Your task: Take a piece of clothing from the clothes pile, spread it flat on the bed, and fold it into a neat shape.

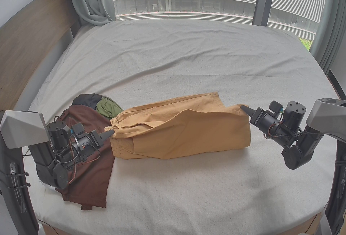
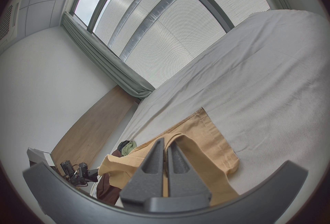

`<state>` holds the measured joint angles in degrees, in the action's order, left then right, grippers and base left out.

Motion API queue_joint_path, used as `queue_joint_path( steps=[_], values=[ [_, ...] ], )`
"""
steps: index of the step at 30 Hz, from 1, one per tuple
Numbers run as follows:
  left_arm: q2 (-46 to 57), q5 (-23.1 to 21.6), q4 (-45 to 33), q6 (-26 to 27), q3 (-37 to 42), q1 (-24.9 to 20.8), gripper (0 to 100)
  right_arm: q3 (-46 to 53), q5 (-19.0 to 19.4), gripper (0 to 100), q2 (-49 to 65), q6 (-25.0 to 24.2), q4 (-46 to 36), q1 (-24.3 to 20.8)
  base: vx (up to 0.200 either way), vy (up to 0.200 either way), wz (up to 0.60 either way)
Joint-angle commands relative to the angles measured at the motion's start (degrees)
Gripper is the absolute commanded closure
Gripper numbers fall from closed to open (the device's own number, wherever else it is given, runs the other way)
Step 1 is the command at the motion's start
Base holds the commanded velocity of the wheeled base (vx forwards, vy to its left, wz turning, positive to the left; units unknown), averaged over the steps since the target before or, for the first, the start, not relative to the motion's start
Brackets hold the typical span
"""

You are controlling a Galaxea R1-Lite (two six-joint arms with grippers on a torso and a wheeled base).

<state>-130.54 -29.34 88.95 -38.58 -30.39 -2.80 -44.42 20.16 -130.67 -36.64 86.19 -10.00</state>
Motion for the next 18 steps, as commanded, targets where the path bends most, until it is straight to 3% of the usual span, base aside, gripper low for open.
queue_joint_path(
  steps=[1, 18],
  values=[
    [-0.2, 0.9, 0.3, -0.2, -1.0, -0.1, 100, -4.3, 0.2, 100, -2.7, 0.0, -0.8, -0.1, 0.0, 0.0, 0.0],
    [-1.1, 3.7, 0.3, -2.7, -3.8, 0.0, 100, -18.6, 0.2, 100, -8.8, -0.2, -3.0, -0.7, 0.0, 0.0, 0.0]
  ],
)
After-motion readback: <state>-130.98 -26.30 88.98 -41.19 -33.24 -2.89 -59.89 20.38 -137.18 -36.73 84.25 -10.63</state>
